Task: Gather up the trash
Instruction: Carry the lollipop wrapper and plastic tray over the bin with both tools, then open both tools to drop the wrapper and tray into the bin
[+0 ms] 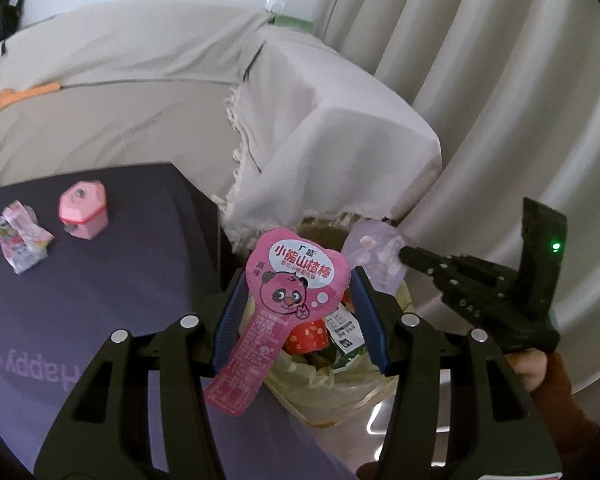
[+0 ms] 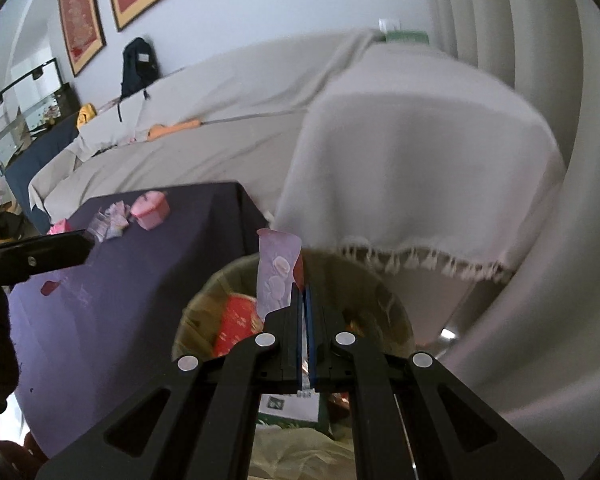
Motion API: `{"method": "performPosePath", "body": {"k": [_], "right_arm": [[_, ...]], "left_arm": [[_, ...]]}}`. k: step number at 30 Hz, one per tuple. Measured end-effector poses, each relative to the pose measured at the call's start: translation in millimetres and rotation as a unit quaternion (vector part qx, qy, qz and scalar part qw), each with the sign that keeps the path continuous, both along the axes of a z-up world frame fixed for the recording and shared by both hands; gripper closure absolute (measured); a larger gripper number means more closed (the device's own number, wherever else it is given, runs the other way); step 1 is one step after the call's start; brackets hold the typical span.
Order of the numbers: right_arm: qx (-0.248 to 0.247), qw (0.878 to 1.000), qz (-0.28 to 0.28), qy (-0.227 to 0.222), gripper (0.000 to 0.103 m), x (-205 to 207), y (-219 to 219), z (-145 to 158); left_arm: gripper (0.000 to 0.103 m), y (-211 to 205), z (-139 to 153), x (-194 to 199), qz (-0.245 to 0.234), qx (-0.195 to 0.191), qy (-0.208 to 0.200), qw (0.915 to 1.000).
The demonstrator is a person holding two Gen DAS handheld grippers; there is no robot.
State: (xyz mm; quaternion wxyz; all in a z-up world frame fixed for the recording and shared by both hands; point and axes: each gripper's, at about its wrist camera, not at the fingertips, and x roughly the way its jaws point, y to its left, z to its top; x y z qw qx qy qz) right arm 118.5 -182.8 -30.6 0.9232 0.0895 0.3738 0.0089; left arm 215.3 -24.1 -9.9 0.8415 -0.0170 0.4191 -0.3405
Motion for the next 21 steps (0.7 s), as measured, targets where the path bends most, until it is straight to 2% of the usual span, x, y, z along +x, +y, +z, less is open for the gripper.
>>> {"method": "performPosePath", "body": {"k": [5, 12, 14, 16, 17, 21], "right_arm": [[0.021, 1.0, 0.002, 0.018, 0.097, 2.5, -11.3, -18.0], [0.018, 1.0, -0.005, 0.024, 0.096, 0.2, -23.3, -24.7], [0.014, 1.0, -0.011, 0.018, 0.087, -2.8, -26.6, -23.7], [0.017, 1.0, -0.012, 0.013, 0.057, -5.2, -29.9, -23.2], [0.022, 1.0, -0.01, 0.009, 0.048, -6.6, -32.1, -23.1], [0.026, 0.999, -0.019, 0.002, 0.047, -10.2, -40.1, -22.7]], "left_arm": [[0.053, -18.4, -17.7, 2.5, -0.014, 0.009, 0.02, 0.9996], [0.053, -41.7, -32.7, 1.7, -0.033, 0.013, 0.041, 0.9985], [0.053, -48.4, -36.2, 1.8, -0.039, 0.016, 0.044, 0.9981], [0.053, -53.4, -39.7, 3.6, -0.041, 0.017, 0.049, 0.9978], [0.053, -56.4, -42.1, 5.7, -0.042, 0.017, 0.053, 0.9976], [0.053, -63.7, -48.8, 9.7, -0.047, 0.013, 0.066, 0.9966]]}}
